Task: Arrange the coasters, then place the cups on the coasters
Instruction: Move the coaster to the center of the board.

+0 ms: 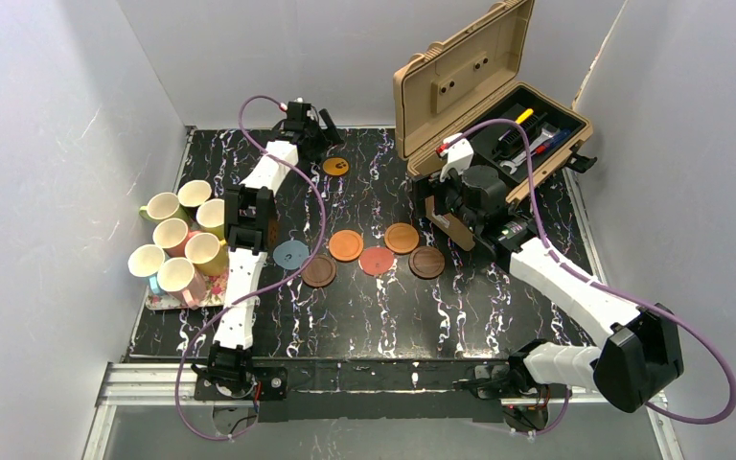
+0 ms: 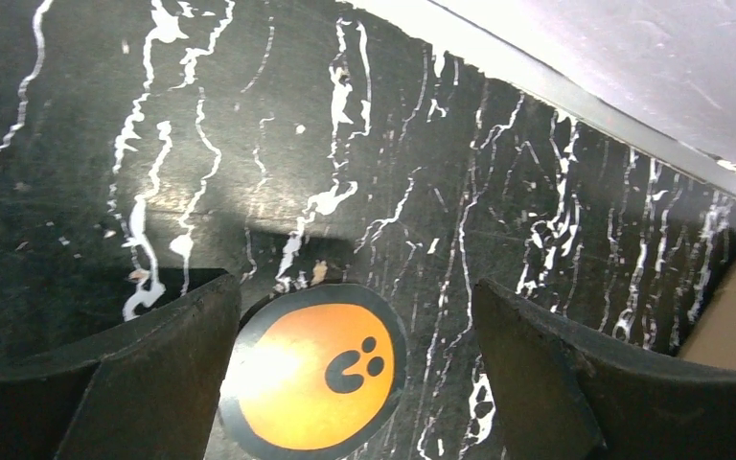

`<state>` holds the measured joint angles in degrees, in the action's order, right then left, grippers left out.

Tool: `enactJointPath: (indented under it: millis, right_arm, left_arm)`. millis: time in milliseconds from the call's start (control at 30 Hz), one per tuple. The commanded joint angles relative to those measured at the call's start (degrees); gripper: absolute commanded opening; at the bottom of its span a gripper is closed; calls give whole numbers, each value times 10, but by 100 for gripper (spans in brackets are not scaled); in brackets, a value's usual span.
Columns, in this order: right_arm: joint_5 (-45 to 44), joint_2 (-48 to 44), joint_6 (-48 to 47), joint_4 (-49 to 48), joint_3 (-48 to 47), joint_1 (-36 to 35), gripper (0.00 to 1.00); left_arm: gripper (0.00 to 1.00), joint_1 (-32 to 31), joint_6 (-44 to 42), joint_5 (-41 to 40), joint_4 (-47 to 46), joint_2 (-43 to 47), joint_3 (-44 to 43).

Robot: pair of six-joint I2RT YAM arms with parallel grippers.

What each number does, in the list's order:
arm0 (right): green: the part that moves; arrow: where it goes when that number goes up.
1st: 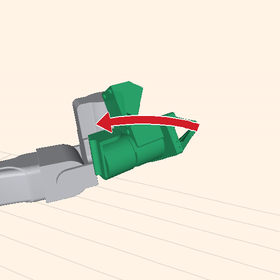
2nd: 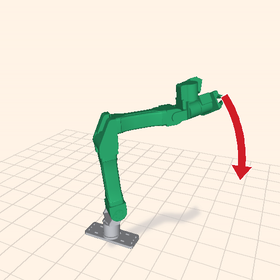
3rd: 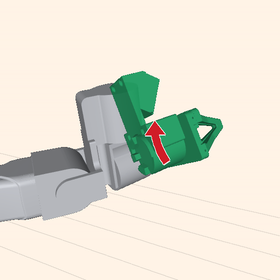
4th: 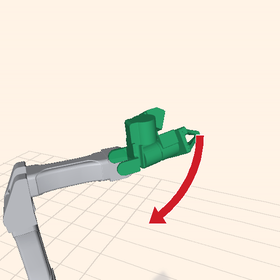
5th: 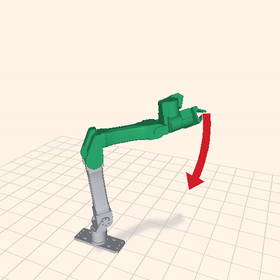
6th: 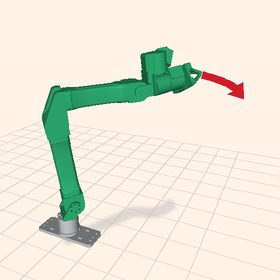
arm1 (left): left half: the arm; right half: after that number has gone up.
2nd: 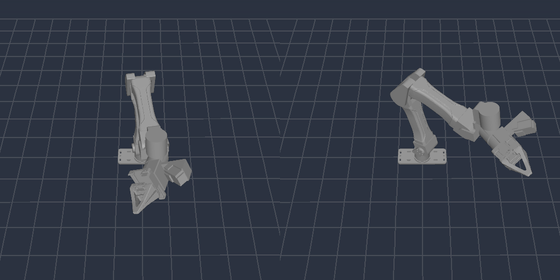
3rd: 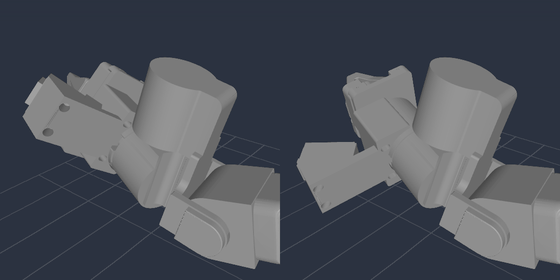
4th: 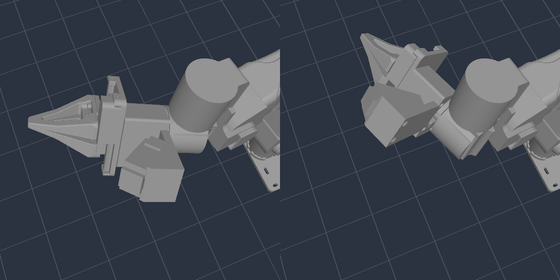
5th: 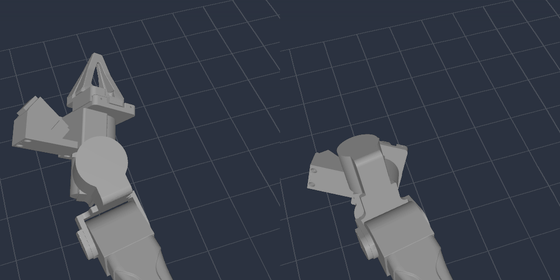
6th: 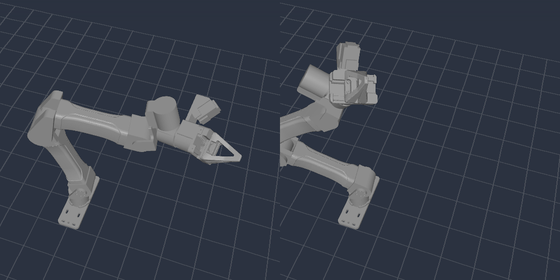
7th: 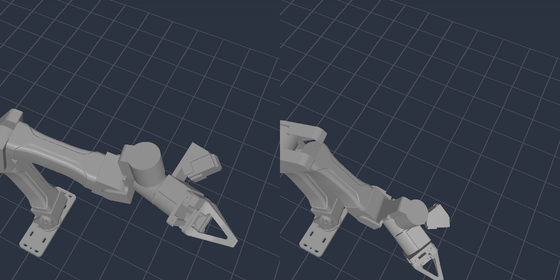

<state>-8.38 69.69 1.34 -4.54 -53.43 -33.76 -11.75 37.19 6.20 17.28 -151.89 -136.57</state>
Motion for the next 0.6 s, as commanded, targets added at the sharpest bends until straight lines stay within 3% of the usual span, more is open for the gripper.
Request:
enactJointPath:
  millis: [0,233,567]
  right_arm:
    - [7,-22,5,-31,7,3,99]
    - [10,-22,6,-29,6,4,99]
    - [18,-24,12,-31,10,4,99]
  left_arm:
    - [88,-1,37,48,3,-29,-16]
    - [86,-6,48,91,4,-37,-10]
    - [84,-18,-2,116,22,6,80]
